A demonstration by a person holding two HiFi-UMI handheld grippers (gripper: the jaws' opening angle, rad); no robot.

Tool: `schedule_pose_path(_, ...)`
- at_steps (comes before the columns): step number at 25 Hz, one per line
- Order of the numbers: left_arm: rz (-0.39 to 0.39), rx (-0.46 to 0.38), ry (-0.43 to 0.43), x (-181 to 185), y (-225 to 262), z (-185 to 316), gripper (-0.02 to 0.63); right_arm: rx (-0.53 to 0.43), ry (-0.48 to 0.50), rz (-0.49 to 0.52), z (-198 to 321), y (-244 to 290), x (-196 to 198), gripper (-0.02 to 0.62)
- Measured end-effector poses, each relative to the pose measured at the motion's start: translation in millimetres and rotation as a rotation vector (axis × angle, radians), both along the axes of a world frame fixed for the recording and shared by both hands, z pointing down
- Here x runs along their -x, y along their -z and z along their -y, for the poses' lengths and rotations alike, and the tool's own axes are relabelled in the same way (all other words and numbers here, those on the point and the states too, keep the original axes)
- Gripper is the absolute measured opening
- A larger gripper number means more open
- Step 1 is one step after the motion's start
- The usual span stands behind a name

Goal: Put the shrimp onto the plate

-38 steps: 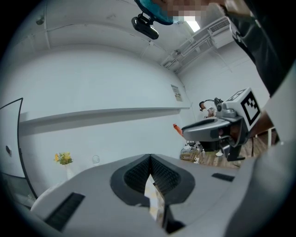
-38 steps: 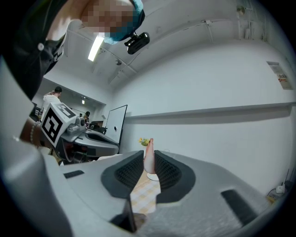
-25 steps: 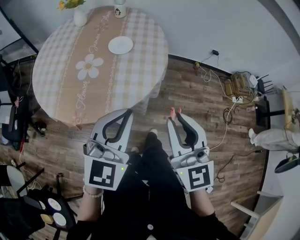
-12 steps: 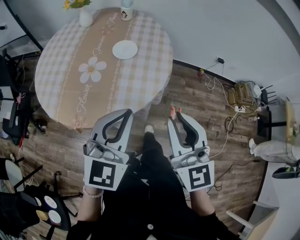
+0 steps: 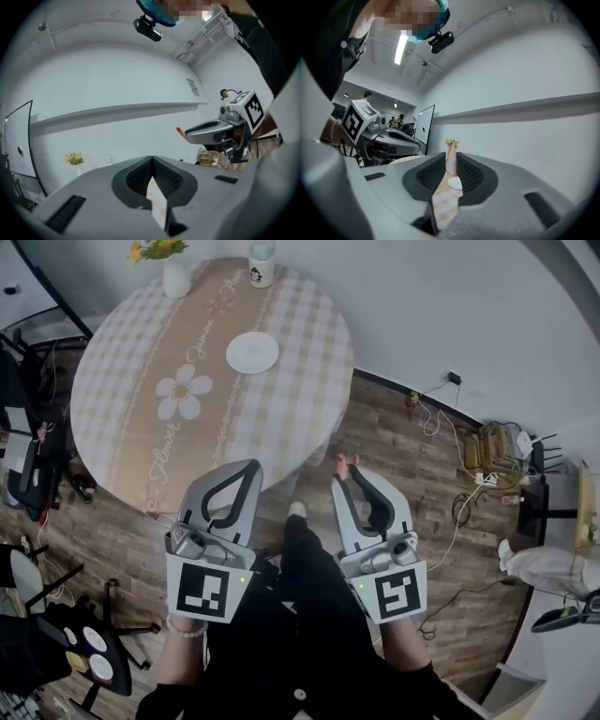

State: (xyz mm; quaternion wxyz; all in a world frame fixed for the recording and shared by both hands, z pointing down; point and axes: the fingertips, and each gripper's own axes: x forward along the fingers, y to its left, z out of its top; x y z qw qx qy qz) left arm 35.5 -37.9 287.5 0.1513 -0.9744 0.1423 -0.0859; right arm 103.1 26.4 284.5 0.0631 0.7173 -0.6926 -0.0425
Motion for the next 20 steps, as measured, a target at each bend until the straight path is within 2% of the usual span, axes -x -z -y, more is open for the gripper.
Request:
schedule_pose_path(13,0.011,-0.006,0.154,-54.3,2.3,55.7,0.000,0.006,0.157,0.012,67.0,-2.0,-64.2,0.052)
schedule_pose_path(20,0.010,-0.013,0.247,-70.3,6.1,76.8,0.000,0.002,0.256,0.007,96.2,1.3,-84.6,0.052)
